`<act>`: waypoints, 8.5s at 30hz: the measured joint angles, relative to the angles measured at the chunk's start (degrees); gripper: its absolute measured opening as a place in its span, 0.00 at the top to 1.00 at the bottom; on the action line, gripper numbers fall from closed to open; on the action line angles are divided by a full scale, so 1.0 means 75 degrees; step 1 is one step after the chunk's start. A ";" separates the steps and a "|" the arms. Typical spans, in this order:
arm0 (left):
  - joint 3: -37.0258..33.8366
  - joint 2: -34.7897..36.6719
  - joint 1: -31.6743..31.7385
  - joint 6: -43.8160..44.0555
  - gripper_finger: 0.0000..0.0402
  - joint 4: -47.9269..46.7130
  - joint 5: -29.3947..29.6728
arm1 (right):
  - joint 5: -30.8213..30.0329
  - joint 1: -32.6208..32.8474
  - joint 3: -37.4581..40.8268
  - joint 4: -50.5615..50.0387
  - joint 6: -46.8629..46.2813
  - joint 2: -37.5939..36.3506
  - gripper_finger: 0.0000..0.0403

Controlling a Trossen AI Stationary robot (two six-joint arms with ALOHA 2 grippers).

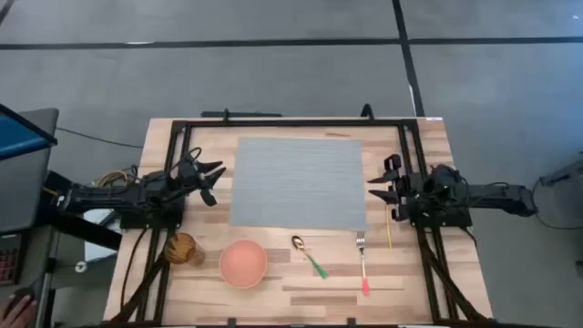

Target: Pick & Place Utensil

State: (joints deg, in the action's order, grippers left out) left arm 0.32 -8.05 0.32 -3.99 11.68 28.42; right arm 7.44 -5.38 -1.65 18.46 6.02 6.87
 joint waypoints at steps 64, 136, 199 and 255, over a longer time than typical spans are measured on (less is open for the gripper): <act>0.0001 0.0000 -0.0001 -0.0002 0.74 0.0000 -0.0002 | 0.0001 0.0000 0.0000 0.0000 -0.0001 0.0002 0.71; 0.0000 0.0000 -0.0002 -0.0002 0.74 0.0000 -0.0001 | 0.0003 0.0000 0.0000 0.0000 0.0000 0.0003 0.71; 0.3990 -0.4597 -0.0003 0.0499 0.97 0.0346 -0.3418 | -0.0647 -0.0008 0.0004 0.1190 -0.1102 0.0007 0.71; 0.6706 -0.9794 -0.2356 0.2179 0.61 -0.6401 -0.4349 | -0.2777 0.0973 -0.5316 0.0029 -0.0609 0.7624 0.71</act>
State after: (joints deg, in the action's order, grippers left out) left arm 50.61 -81.51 -17.35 12.35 -36.32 -4.19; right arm -13.39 1.91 -41.52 18.67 1.45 64.05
